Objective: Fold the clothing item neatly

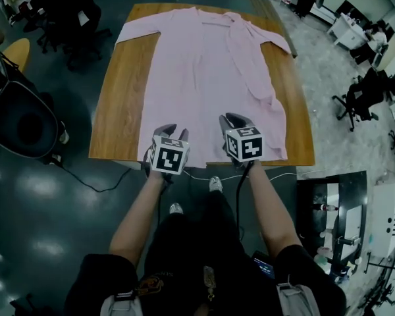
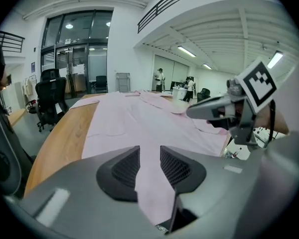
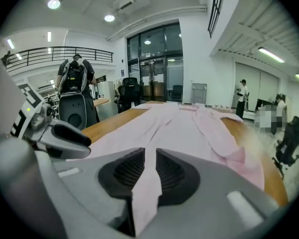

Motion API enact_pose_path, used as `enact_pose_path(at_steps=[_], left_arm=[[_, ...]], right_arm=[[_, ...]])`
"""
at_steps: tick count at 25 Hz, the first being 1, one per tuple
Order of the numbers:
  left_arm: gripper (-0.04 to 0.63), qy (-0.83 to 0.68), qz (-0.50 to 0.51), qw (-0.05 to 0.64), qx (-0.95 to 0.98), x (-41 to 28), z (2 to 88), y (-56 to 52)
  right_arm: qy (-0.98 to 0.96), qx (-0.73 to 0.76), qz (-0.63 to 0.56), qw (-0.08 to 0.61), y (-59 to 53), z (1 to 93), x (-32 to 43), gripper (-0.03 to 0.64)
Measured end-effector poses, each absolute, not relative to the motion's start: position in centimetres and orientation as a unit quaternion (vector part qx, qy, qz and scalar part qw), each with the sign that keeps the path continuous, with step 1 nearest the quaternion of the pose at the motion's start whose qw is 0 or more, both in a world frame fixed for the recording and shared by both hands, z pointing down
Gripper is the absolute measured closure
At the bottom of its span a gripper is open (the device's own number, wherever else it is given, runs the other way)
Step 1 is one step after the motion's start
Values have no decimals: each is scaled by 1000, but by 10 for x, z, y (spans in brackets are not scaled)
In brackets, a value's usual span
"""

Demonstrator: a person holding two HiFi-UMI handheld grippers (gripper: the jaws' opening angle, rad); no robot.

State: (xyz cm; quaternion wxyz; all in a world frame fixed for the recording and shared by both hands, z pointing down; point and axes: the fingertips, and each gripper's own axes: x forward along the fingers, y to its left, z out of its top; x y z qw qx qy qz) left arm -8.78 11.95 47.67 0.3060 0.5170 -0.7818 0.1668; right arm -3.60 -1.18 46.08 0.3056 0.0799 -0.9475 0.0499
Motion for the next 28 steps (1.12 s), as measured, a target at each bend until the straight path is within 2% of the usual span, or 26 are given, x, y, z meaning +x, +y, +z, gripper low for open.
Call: enact_pose_path(at_steps=[4,16,22,24,28], left_arm=[[459,-787,162,315,504,-91,482,85],[459,-823,148,408,367,-116,522,21],[459,-832,135,451,292,-118,552,20],[459,-838,128,457,269,-119,559,24],[459,-841,111,469,247,-118,569,30]], right_arm=[[-955,34,17,294,-62,449,-97,554],[-940,-144,-13,308,-165,475,-255,554],[-924,-188,-20,333,-175,518,-310,554],[-916,-205,-26,345,-173,535,-323,520],[-905,-217,-36,363,-171,563,-340,515]])
